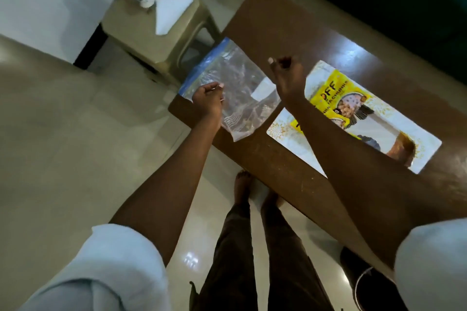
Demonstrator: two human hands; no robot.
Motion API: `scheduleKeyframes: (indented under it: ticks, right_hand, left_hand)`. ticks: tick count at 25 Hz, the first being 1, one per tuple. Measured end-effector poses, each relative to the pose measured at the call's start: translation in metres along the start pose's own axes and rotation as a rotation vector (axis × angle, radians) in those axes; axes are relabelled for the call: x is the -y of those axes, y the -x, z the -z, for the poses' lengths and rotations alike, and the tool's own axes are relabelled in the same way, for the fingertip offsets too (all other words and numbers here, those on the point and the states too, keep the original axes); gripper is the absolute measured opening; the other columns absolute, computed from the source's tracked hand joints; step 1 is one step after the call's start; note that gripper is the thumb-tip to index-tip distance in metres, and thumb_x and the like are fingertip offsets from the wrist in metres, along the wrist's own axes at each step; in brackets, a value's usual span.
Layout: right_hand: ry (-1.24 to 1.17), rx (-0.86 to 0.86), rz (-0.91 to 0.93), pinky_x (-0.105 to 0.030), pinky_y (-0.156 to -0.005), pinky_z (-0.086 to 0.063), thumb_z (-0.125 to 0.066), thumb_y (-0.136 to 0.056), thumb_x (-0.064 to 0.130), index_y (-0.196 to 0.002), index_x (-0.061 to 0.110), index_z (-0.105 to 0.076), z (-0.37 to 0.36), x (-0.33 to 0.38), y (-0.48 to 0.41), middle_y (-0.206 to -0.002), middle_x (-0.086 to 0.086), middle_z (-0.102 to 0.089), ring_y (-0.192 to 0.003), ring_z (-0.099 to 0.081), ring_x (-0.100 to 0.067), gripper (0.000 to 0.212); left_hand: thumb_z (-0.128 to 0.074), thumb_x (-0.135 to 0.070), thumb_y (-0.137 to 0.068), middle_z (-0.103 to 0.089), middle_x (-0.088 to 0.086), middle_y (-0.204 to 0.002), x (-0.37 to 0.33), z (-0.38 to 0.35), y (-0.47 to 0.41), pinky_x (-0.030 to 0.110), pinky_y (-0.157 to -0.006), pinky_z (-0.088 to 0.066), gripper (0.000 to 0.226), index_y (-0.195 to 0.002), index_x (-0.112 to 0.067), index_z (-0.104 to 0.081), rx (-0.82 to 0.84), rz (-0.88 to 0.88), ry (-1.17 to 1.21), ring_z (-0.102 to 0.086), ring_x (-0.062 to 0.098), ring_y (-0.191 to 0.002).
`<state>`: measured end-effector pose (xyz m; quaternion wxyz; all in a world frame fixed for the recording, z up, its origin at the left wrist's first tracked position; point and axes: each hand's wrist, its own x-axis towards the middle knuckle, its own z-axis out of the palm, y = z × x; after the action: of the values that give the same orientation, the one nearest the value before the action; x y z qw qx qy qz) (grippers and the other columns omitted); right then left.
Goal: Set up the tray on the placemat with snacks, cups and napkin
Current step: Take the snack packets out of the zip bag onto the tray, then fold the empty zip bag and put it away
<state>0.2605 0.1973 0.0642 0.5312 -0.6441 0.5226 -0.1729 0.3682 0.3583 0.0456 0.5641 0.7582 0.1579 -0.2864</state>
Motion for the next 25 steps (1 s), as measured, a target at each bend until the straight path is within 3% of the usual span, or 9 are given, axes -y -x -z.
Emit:
scheduleKeyframes:
  ticks: [3, 6, 10, 13, 16, 18, 21, 23, 25]
  right_hand:
    - [0.149, 0.168, 0.018, -0.042, -0.093, -0.052, -0.074, -0.095, 0.032, -0.116, -0.005, -0.066, -0.037, -0.005, -0.021, -0.097, -0.007, -0.066, -0.095, -0.064, -0.021, 0.043]
    - [0.294, 0.262, 0.024, -0.046, -0.097, -0.052, -0.075, -0.094, 0.026, -0.122, -0.006, -0.061, -0.061, -0.017, -0.040, -0.099, -0.009, -0.060, -0.097, -0.057, -0.021, 0.045]
    - [0.636, 0.304, 0.171, -0.041, -0.094, -0.048, -0.067, -0.098, 0.036, -0.129, -0.008, -0.057, -0.076, -0.036, -0.064, -0.115, -0.021, -0.065, -0.108, -0.062, -0.030, 0.055]
    - [0.770, 0.322, 0.169, -0.041, -0.089, -0.048, -0.060, -0.101, 0.046, -0.123, -0.013, -0.062, -0.074, -0.046, -0.079, -0.120, -0.030, -0.067, -0.113, -0.066, -0.039, 0.064]
    - [0.646, 0.337, 0.166, -0.043, -0.075, -0.048, -0.064, -0.101, 0.033, -0.109, -0.012, -0.067, -0.077, -0.050, -0.082, -0.106, -0.032, -0.069, -0.099, -0.068, -0.041, 0.046]
    - [0.557, 0.326, 0.147, -0.040, -0.071, -0.046, -0.062, -0.101, 0.028, -0.107, -0.008, -0.066, -0.080, -0.049, -0.080, -0.096, -0.026, -0.067, -0.093, -0.067, -0.036, 0.037]
    - [0.296, 0.285, 0.040, -0.033, -0.066, -0.049, -0.063, -0.099, 0.015, -0.086, 0.012, -0.061, -0.084, -0.033, -0.078, -0.083, -0.007, -0.063, -0.079, -0.064, -0.024, 0.014]
    - [0.097, 0.247, -0.007, -0.038, -0.065, -0.055, -0.062, -0.097, 0.000, -0.077, 0.018, -0.050, -0.080, -0.018, -0.077, -0.075, -0.004, -0.061, -0.069, -0.066, -0.022, 0.030]
    - [-0.039, 0.154, -0.022, -0.042, -0.069, -0.055, -0.065, -0.093, -0.008, -0.077, 0.017, -0.044, -0.070, 0.004, -0.072, -0.073, -0.005, -0.053, -0.072, -0.061, -0.027, 0.037]
  left_hand:
    - [-0.078, -0.005, -0.088, -0.074, 0.025, -0.109, 0.013, 0.038, -0.038, 0.043, -0.087, -0.063, 0.028, -0.113, 0.006, -0.071, -0.185, 0.107, -0.010, -0.070, 0.027, -0.088]
    - [-0.077, -0.017, -0.090, -0.072, 0.019, -0.121, 0.037, 0.056, -0.052, 0.046, -0.092, -0.063, 0.040, -0.124, 0.002, -0.065, -0.192, 0.298, -0.109, -0.071, 0.030, -0.101]
    - [-0.071, -0.038, -0.094, -0.071, 0.011, -0.096, 0.056, 0.048, -0.051, 0.036, -0.073, -0.058, 0.039, -0.109, -0.003, -0.066, -0.075, 0.383, -0.185, -0.065, 0.021, -0.071]
    - [-0.073, -0.044, -0.092, -0.070, 0.008, -0.091, 0.055, 0.030, -0.042, 0.041, -0.080, -0.064, 0.054, -0.125, -0.003, -0.062, 0.009, 0.398, -0.212, -0.067, 0.021, -0.074]
    - [-0.080, -0.030, -0.089, -0.069, 0.012, -0.122, 0.049, 0.022, -0.036, 0.045, -0.091, -0.063, 0.068, -0.144, -0.005, -0.049, 0.061, 0.363, -0.185, -0.072, 0.028, -0.107]
    - [-0.081, -0.011, -0.086, -0.066, 0.015, -0.134, 0.043, 0.023, -0.039, 0.041, -0.094, -0.062, 0.067, -0.144, -0.004, -0.047, 0.020, 0.310, -0.122, -0.069, 0.031, -0.119]
    - [-0.083, -0.002, -0.082, -0.068, 0.017, -0.127, 0.027, 0.033, -0.049, 0.039, -0.090, -0.064, 0.058, -0.132, -0.003, -0.054, -0.028, 0.251, -0.041, -0.072, 0.031, -0.113]
    - [-0.086, -0.005, -0.080, -0.070, 0.014, -0.123, 0.008, 0.039, -0.057, 0.037, -0.083, -0.066, 0.052, -0.125, -0.006, -0.060, -0.078, 0.202, -0.046, -0.073, 0.028, -0.105]
    - [-0.086, -0.005, -0.078, -0.070, 0.012, -0.119, -0.019, 0.042, -0.063, 0.041, -0.083, -0.066, 0.047, -0.119, -0.011, -0.063, -0.107, 0.150, -0.052, -0.073, 0.028, -0.102]
